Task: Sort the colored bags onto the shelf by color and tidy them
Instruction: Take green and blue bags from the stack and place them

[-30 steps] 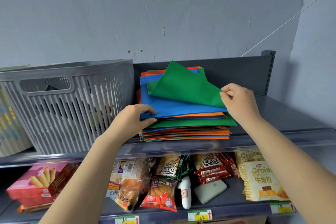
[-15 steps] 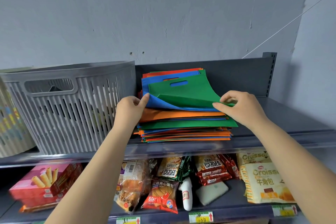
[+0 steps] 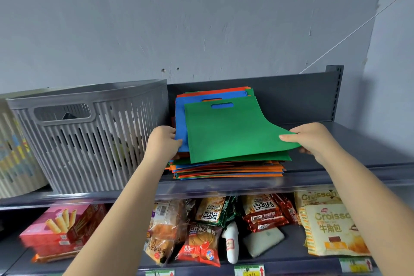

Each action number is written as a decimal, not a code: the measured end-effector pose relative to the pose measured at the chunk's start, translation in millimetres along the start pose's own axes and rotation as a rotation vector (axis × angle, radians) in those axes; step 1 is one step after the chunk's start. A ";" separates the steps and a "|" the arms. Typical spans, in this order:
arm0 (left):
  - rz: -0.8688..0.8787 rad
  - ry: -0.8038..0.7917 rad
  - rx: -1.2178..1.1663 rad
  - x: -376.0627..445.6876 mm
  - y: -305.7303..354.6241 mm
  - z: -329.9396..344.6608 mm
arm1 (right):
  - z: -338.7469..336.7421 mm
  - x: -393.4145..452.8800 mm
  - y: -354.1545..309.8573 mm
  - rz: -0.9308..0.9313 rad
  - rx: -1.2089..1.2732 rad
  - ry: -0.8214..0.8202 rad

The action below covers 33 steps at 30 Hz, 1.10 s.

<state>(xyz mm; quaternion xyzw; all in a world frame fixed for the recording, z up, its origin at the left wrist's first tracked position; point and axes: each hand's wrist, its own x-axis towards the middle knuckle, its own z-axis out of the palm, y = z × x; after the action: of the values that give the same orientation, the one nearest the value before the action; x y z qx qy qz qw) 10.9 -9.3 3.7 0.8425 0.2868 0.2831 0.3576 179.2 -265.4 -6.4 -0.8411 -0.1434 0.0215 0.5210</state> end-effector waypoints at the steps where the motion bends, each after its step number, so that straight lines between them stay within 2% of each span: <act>1: 0.073 0.040 0.053 -5.1 -1.1 1.9 | -2.3 1.2 1.9 0.043 0.084 -0.013; 3: 0.162 0.124 0.093 -17.0 -5.8 6.8 | -7.5 1.2 6.7 0.112 0.181 -0.046; 7: 0.223 0.269 -0.062 -37.8 -18.2 12.8 | -16.7 -5.0 16.6 0.123 0.303 -0.052; 10: 0.186 0.322 -0.265 -47.6 -24.8 17.0 | -21.3 -13.3 23.6 0.077 0.402 -0.014; 14: 0.087 0.310 -0.640 -61.0 -24.1 22.5 | -29.8 -32.8 35.8 -0.005 0.563 0.093; 17: 0.060 0.252 -0.856 -70.9 -22.9 27.5 | -39.5 -57.8 47.1 -0.018 0.802 0.116; 22: 0.086 0.116 -0.948 -81.9 -32.7 43.7 | -47.1 -115.2 72.0 -0.088 1.068 0.184; 27: 0.080 -0.080 -0.997 -99.8 -43.5 58.1 | -43.0 -188.6 96.8 -0.120 1.081 0.340; 33: 0.095 -0.361 -1.017 -137.7 -67.4 71.5 | -19.2 -289.8 114.5 -0.070 1.061 0.616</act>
<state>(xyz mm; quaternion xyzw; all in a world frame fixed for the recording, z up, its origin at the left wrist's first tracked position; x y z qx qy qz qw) -52.2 -96.1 -127.1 0.6104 0.0092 0.2526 0.7507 -69.8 -406.2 -131.6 -0.4295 0.0166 -0.1712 0.8865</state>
